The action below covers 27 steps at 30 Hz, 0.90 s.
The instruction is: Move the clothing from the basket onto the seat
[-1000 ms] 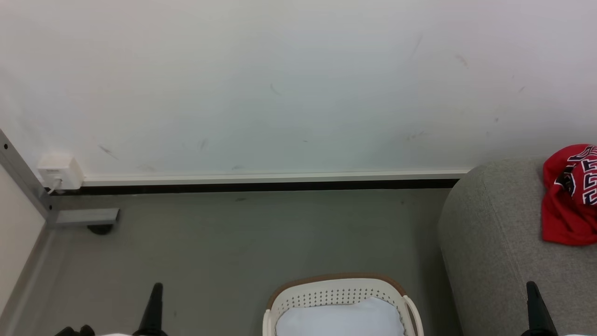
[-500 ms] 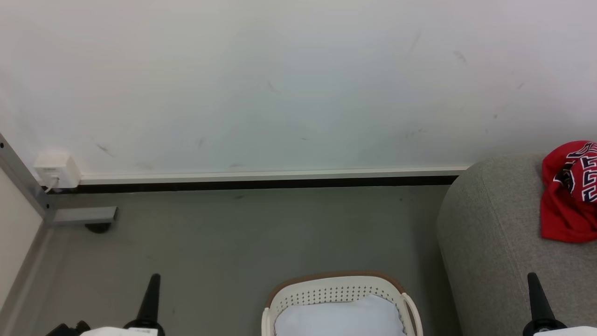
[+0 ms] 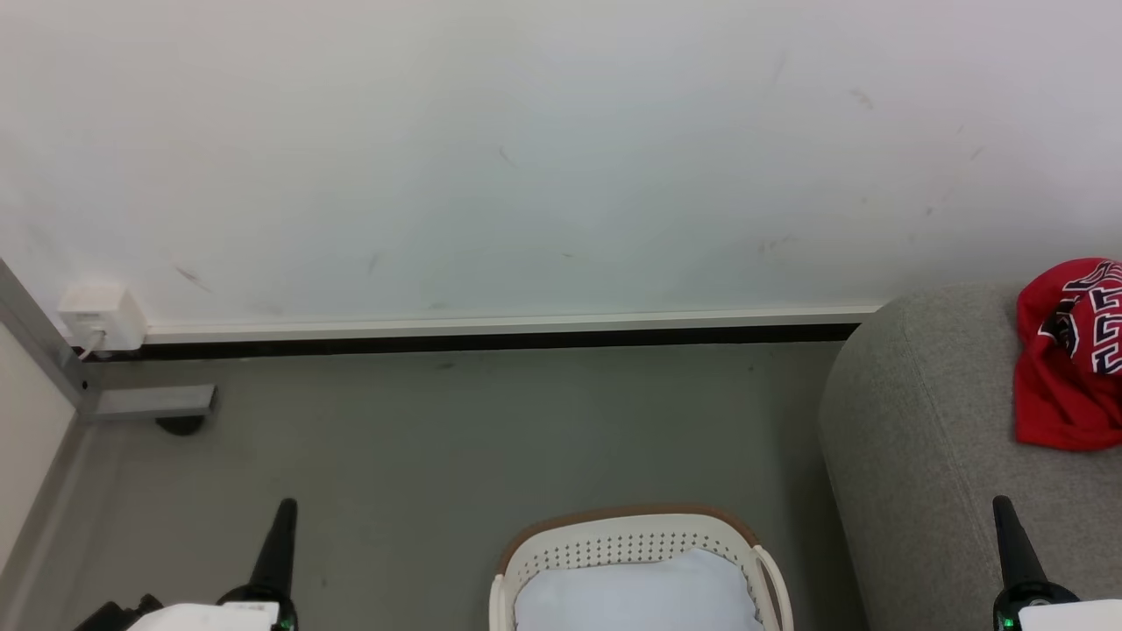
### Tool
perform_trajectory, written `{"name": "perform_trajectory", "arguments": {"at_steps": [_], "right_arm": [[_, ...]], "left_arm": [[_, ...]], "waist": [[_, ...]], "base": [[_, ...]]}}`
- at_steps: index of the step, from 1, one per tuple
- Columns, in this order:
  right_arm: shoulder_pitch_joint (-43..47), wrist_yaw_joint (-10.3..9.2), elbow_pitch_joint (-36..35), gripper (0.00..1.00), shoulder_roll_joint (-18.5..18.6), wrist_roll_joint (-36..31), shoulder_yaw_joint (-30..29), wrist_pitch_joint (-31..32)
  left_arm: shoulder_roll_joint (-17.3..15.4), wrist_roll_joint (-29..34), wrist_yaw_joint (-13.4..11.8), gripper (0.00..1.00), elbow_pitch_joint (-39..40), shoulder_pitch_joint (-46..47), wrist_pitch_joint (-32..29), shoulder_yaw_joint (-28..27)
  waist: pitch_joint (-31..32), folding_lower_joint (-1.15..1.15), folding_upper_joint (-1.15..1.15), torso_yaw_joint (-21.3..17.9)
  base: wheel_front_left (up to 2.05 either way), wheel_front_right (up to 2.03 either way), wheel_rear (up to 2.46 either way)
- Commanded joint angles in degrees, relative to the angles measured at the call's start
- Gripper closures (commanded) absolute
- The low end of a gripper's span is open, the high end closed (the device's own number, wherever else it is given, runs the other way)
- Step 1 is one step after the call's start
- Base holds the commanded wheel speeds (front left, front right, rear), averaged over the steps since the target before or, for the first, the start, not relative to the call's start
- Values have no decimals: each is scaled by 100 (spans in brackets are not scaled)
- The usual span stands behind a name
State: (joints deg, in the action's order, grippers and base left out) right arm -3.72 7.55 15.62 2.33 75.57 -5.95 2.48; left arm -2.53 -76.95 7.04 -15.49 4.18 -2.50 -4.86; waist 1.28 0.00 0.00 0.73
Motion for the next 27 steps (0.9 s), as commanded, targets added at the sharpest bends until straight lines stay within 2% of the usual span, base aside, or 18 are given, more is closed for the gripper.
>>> {"name": "perform_trajectory", "arguments": {"at_steps": [1,27], "right_arm": [[-127,-8,-57,100,64,168,-22,43],[-287,-11,-118,100,73,1336,-69,347]], "left_arm": [[-47,-168,18,100,54,90,-42,-33],[-53,-1252,52,100,101,240,-343,-157]], "waist": [[-5,0,0,-3],[-96,0,0,-54]], "base": [[0,0,0],[0,0,0]]}}
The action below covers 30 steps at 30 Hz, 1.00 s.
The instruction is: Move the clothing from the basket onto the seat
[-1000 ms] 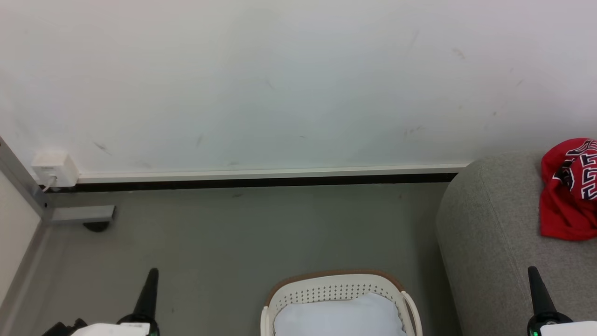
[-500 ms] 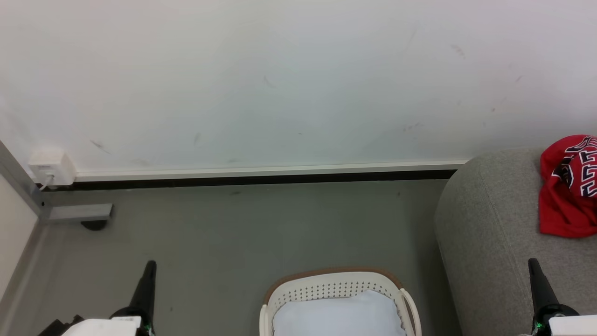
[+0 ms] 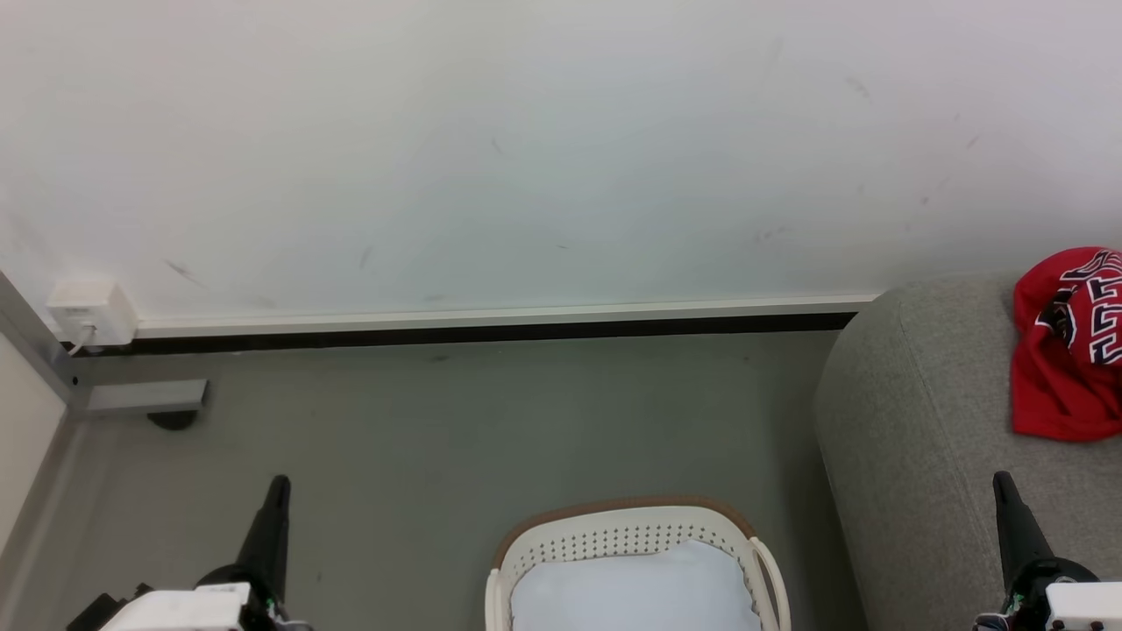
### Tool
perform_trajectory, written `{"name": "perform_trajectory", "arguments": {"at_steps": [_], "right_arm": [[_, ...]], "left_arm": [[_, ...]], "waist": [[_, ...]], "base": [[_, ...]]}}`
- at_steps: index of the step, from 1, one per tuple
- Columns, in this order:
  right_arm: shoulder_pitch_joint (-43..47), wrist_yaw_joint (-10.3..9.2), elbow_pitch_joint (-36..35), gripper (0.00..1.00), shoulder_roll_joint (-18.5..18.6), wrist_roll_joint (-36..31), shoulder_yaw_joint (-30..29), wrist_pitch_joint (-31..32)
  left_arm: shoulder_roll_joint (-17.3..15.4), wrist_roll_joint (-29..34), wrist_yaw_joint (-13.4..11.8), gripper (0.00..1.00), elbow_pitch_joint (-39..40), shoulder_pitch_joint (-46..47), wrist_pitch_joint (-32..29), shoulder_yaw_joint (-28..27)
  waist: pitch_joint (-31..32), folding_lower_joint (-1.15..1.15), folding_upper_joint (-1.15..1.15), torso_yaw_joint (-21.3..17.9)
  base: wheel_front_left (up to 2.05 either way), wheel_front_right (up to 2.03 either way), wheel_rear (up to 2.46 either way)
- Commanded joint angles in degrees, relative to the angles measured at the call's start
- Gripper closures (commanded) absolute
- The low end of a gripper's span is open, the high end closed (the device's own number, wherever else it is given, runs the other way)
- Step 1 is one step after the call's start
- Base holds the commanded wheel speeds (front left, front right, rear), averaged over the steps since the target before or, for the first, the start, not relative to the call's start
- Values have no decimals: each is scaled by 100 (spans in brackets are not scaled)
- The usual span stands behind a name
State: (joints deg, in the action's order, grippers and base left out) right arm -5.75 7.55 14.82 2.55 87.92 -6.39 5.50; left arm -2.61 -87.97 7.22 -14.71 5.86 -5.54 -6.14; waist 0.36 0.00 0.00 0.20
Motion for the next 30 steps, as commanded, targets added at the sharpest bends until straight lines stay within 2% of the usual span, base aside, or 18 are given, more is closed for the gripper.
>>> {"name": "perform_trajectory", "arguments": {"at_steps": [1,10,30], "right_arm": [[-93,-11,-41,100,51,142,-26,45],[-130,-12,-58,100,55,458,-39,130],[-118,-12,-54,100,52,443,-38,134]], "left_arm": [[-46,-186,34,100,24,78,-44,-33],[-47,-470,43,100,38,116,-126,-67],[-46,-470,39,100,35,108,-131,-66]], "waist": [[-6,0,0,-4],[-34,0,0,-19],[-36,0,0,-20]], "base": [[0,0,0],[0,0,0],[0,0,0]]}}
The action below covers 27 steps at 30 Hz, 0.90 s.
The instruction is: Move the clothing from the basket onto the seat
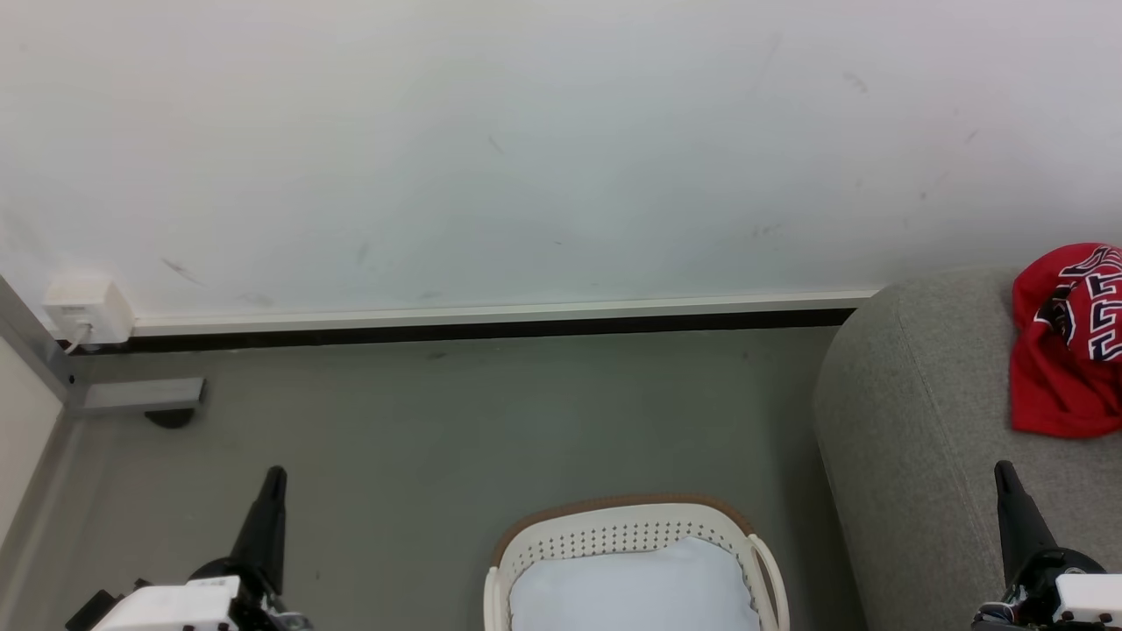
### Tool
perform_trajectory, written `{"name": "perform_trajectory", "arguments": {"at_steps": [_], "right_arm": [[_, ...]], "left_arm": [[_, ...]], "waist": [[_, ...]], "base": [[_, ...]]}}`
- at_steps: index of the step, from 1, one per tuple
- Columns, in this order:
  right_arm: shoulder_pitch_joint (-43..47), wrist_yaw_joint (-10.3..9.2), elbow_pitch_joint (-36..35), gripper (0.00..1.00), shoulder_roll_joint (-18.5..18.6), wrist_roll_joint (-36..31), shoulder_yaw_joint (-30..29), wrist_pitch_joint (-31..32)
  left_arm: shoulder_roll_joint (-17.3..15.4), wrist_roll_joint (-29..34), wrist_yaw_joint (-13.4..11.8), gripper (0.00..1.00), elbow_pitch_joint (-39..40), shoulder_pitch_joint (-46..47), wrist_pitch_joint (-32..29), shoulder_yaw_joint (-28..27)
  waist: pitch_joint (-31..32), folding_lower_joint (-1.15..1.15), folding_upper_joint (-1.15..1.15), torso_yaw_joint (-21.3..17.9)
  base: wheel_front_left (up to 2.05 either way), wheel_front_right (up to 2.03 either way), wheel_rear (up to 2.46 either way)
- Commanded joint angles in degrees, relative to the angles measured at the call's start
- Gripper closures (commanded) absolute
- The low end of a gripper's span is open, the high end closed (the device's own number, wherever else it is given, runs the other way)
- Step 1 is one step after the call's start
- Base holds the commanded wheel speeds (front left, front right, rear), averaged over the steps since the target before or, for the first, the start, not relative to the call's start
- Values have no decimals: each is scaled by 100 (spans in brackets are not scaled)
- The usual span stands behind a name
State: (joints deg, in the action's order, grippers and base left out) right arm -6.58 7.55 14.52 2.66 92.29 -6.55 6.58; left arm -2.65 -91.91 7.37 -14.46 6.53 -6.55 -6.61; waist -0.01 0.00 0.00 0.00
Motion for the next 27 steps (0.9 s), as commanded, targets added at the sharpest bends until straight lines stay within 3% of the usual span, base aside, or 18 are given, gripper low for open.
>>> {"name": "perform_trajectory", "arguments": {"at_steps": [1,27], "right_arm": [[-35,-12,-24,100,41,6,-21,27],[-35,-12,-24,100,40,7,-20,27]], "left_arm": [[-42,-76,24,100,11,41,-30,-18],[-41,-75,24,100,11,41,-30,-18]], "waist": [[0,0,0,0],[0,0,0,0]], "base": [[0,0,0],[0,0,0]]}}
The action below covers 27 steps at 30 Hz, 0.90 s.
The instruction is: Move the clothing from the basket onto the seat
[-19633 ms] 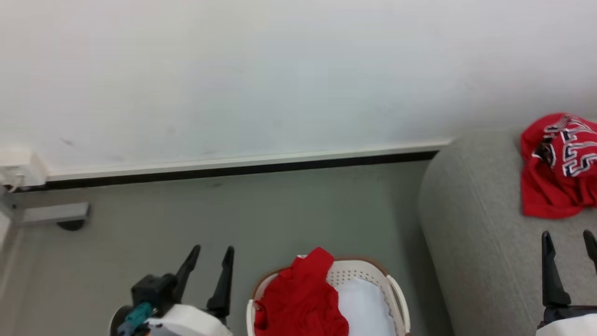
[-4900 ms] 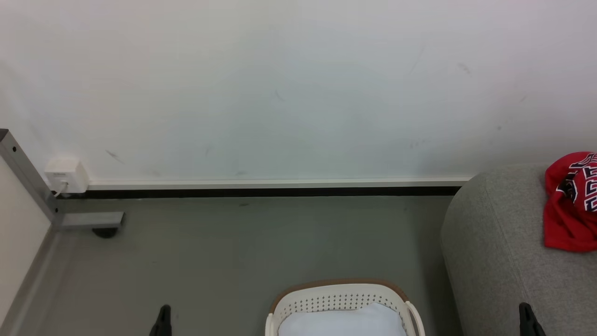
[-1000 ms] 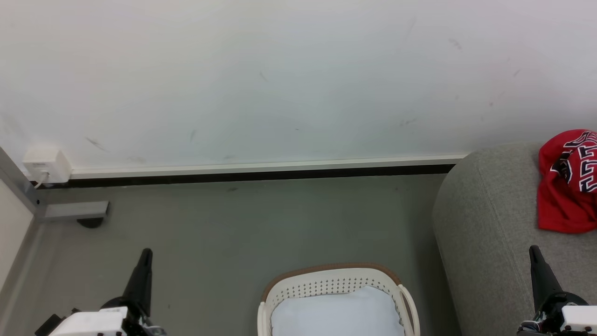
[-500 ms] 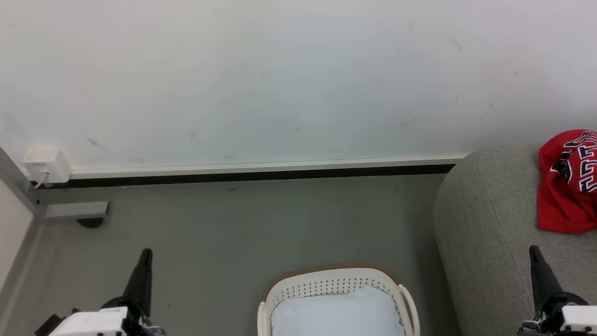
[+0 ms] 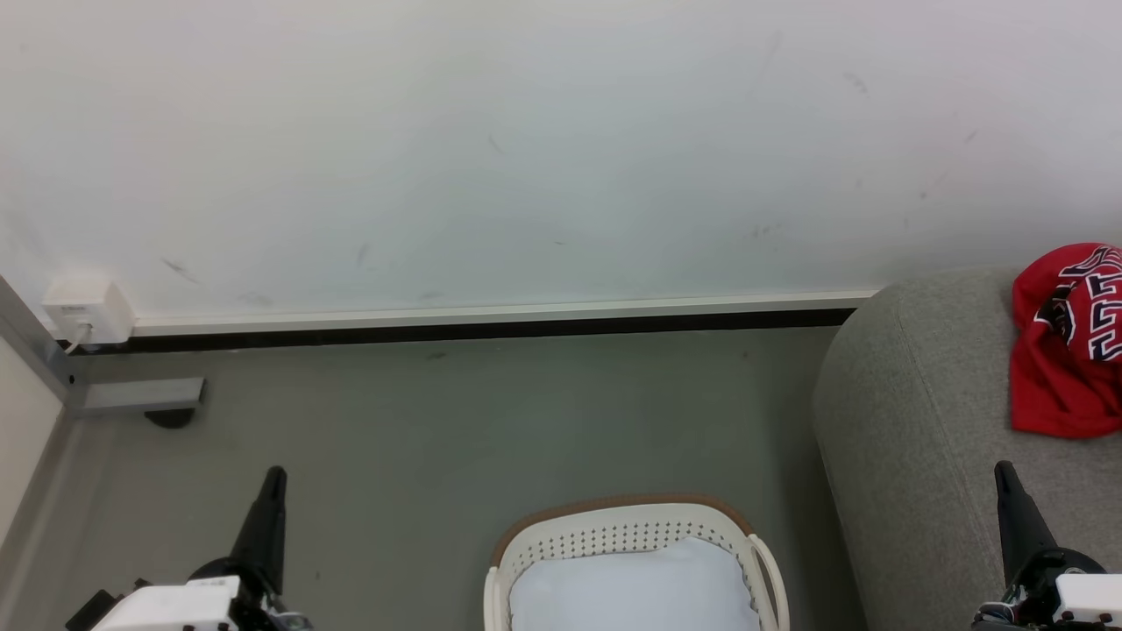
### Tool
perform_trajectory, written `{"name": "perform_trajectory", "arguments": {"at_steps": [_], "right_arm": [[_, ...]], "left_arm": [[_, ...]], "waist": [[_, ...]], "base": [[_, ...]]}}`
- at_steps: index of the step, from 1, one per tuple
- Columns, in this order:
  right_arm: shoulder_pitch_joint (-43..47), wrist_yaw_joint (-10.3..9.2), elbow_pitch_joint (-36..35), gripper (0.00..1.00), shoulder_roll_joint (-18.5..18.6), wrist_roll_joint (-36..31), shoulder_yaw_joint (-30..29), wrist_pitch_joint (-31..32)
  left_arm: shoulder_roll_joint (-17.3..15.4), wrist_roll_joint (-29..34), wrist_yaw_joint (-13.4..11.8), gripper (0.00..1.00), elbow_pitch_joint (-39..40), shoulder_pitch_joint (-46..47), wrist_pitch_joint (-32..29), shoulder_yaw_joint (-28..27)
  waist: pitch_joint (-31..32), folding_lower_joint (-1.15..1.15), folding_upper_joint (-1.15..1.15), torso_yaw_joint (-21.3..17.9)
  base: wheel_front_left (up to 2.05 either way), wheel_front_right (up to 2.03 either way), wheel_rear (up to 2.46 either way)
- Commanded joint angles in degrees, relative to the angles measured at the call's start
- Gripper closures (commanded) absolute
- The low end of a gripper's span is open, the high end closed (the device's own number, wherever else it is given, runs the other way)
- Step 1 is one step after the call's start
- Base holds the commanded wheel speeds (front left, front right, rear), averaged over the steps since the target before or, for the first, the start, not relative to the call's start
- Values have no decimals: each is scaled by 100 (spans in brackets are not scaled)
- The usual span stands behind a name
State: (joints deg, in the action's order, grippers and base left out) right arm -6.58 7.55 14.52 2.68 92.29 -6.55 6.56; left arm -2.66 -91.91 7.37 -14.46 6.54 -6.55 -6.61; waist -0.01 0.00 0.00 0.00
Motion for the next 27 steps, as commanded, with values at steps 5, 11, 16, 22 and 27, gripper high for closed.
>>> {"name": "perform_trajectory", "arguments": {"at_steps": [5,11,16,22,27], "right_arm": [[-35,-12,-24,100,39,7,-20,27],[-35,-12,-24,100,39,7,-20,28],[-34,-12,-24,100,39,6,-20,27],[-34,-12,-24,100,39,6,-20,26],[-34,-12,-24,100,39,7,-19,27]], "left_arm": [[-40,-75,24,100,11,41,-30,-18],[-40,-75,24,100,11,41,-30,-18],[-40,-75,25,100,11,41,-30,-18],[-40,-75,25,100,11,41,-30,-18],[-40,-75,25,100,11,41,-30,-19]], "waist": [[0,0,0,0],[0,0,0,0],[0,0,0,0],[0,0,0,0],[0,0,0,0]], "base": [[0,0,0],[0,0,0],[0,0,0],[0,0,0],[0,0,0]]}}
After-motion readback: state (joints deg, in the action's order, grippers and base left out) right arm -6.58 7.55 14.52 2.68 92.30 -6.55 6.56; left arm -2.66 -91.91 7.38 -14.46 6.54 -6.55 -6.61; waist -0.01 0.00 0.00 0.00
